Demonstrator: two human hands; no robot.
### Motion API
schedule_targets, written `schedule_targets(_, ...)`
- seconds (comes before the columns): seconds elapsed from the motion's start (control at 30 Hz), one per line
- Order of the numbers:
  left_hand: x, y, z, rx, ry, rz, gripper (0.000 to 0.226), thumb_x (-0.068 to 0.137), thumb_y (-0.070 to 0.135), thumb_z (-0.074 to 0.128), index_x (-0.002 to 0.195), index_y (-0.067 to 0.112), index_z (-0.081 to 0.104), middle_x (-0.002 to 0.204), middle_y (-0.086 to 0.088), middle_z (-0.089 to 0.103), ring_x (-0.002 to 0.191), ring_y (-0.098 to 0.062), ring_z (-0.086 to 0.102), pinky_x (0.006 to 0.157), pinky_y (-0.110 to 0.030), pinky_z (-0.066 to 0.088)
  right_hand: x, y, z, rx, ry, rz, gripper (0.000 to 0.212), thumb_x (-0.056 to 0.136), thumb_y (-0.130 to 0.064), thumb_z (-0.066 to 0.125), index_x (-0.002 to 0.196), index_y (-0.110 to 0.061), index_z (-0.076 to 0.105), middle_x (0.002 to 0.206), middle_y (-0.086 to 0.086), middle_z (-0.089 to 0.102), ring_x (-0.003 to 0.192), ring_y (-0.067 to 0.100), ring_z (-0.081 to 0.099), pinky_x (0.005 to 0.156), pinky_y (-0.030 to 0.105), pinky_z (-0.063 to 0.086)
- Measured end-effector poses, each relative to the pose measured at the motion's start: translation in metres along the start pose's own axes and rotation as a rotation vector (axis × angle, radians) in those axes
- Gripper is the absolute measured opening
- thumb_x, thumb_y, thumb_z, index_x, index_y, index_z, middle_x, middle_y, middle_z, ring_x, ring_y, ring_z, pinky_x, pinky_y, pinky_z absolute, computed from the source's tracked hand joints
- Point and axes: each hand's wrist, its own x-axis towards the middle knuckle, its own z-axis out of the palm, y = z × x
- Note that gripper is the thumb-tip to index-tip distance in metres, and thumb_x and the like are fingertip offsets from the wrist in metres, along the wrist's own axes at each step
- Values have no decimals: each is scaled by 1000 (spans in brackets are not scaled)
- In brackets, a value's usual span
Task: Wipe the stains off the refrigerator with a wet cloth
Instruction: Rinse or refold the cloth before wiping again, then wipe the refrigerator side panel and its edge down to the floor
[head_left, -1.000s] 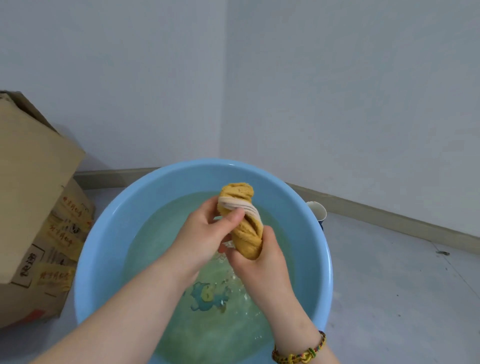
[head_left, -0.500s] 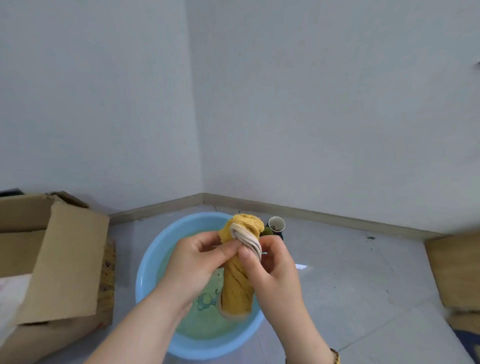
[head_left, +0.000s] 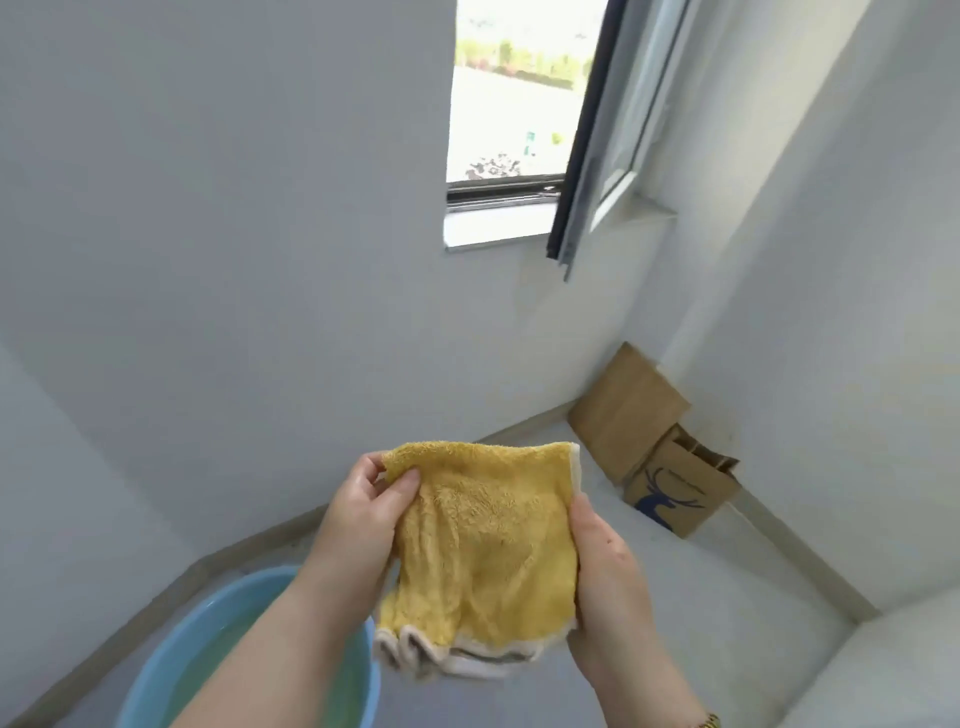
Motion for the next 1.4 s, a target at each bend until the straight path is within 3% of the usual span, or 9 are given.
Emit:
schedule_targets(0.1,-6,2,78,-36,-223,-44,14,91,4,45,85,12,54,57,1,67,50,-9,64,44,-19,50,-22,-41,-58,162,-18,13,41,84,-48,50,93,-11,63,76,2,74,69,13,71,52,23,55)
schedule_targets(0.17,-12,0,120,-40,-336,-65,12,90,5,46,86,11,56,57,2,67,50,-9,64,43,-19,50,-31,-59,-85,142,-31,25,76,54,-61,75,109,-10,61,100,6,72,90,18,69,66,27,57)
schedule_targets(0.23,-19,-6,172,-35,-479,-118,9,87,8,49,88,9,58,62,-1,68,54,-12,65,47,-22,53,-42,-78,-126,198,-1,-17,89,28,-47,91,104,-7,66,104,14,70,91,25,69,67,31,57)
schedule_targets(0.37,-32,-30,282,99,-819,-217,29,77,26,61,101,9,61,84,-7,73,74,-19,70,61,-31,55,-71,-133,-222,185,217,-212,39,55,-22,75,89,-7,66,86,13,73,75,25,71,58,31,57)
schedule_targets(0.43,-35,-37,320,219,-936,-266,40,71,27,73,104,7,62,96,-13,71,83,-25,69,72,-39,53,-79,-153,-255,93,305,-258,37,60,-23,71,92,-7,66,88,12,73,80,25,71,66,34,57)
schedule_targets(0.6,-51,-66,435,431,-793,-114,33,67,14,79,95,10,63,85,-7,72,77,-22,69,64,-31,52,-92,-179,-344,-173,790,-343,9,79,-16,70,79,-20,62,79,-1,70,75,15,67,63,25,54)
schedule_targets(0.73,-68,-85,497,454,-755,3,17,76,12,71,88,11,59,85,-7,68,79,-20,65,63,-29,52,-84,-189,-382,-422,1041,-388,14,86,-23,60,73,-23,55,72,-7,62,70,8,60,58,15,44)
schedule_targets(0.93,-57,-88,567,337,-1004,-63,33,94,33,40,89,13,66,81,-4,70,76,-16,67,55,-20,55,-56,-217,-400,-284,811,-430,4,89,-28,55,92,-30,55,85,-13,64,72,-8,61,61,7,46)
schedule_targets(1.4,52,-71,745,199,-1665,50,28,91,5,48,77,19,67,67,6,69,57,1,61,52,-13,50,21,-308,-434,-313,1813,-656,31,80,-11,65,86,-40,55,84,-23,63,76,-9,58,62,5,44)
